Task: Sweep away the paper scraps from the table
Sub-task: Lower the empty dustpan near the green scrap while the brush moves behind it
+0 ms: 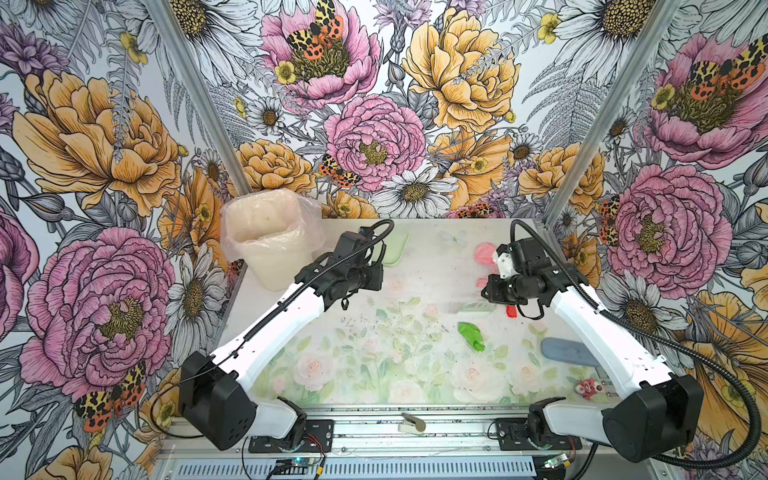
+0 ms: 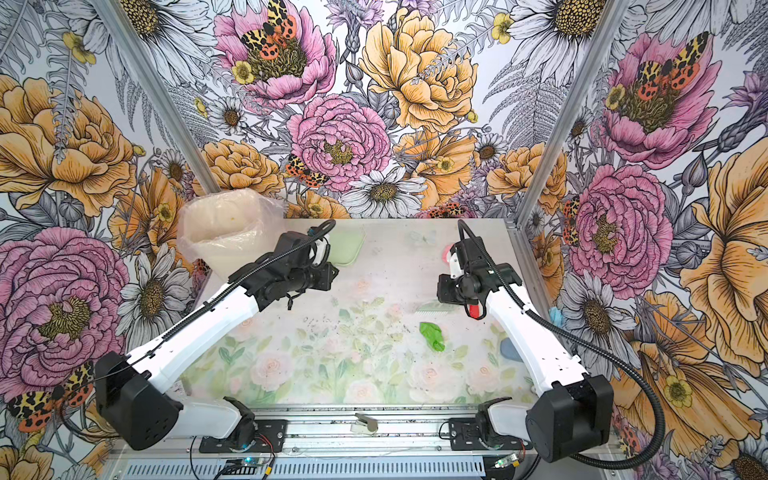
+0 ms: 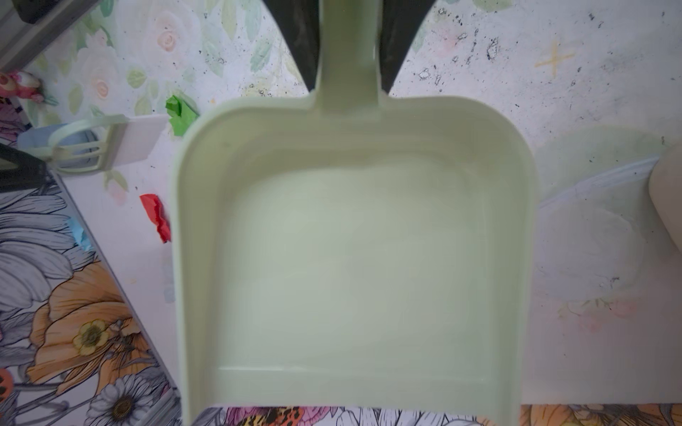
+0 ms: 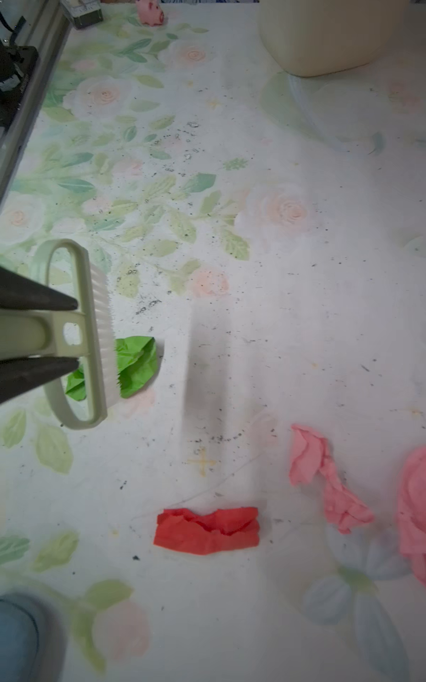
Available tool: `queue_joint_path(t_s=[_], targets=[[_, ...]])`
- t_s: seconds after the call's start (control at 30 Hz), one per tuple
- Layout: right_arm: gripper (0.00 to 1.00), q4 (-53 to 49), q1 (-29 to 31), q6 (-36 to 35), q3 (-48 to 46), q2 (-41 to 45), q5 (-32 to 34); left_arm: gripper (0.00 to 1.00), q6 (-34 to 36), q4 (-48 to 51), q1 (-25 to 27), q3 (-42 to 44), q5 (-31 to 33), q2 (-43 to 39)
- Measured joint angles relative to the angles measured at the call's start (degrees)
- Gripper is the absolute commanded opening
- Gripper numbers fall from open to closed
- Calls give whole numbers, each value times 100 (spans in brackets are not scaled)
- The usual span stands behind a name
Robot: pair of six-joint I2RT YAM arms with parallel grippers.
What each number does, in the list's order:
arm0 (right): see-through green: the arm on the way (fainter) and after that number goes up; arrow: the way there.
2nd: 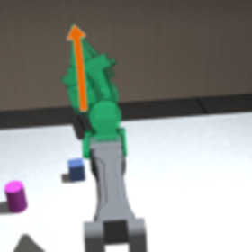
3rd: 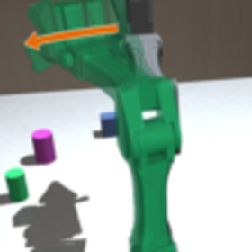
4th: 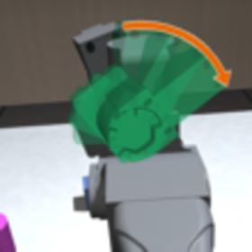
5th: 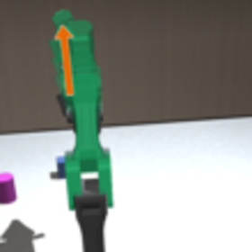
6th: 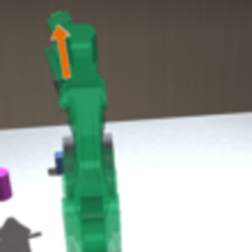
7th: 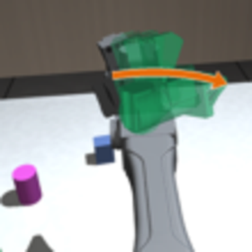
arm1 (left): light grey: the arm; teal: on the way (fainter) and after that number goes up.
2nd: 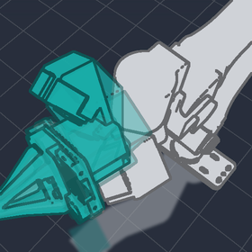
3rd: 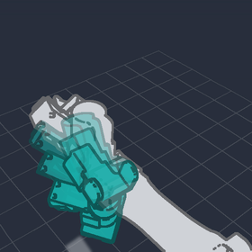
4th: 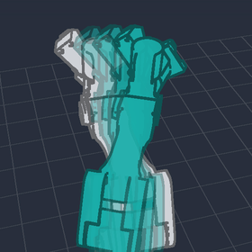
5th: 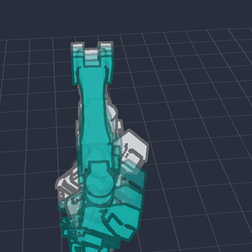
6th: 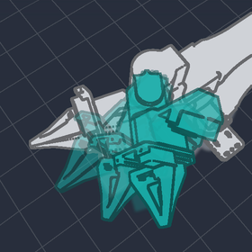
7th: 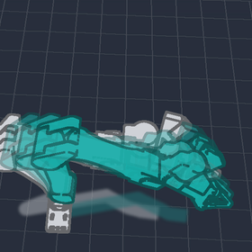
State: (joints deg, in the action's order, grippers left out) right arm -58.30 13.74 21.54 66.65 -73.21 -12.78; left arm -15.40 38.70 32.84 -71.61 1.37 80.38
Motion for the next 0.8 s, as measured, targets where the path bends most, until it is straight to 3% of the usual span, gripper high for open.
queue_joint_path(t_s=[0.33, 0.8], targets=[[0, -903, 284, 415, -481, 39, 192, 0, -72, 4, 188, 83, 192, 273], [0, -68, 297, 1069, -385, -1075, 1115, 0, -422, -7, 474, 590, 382, 273]])
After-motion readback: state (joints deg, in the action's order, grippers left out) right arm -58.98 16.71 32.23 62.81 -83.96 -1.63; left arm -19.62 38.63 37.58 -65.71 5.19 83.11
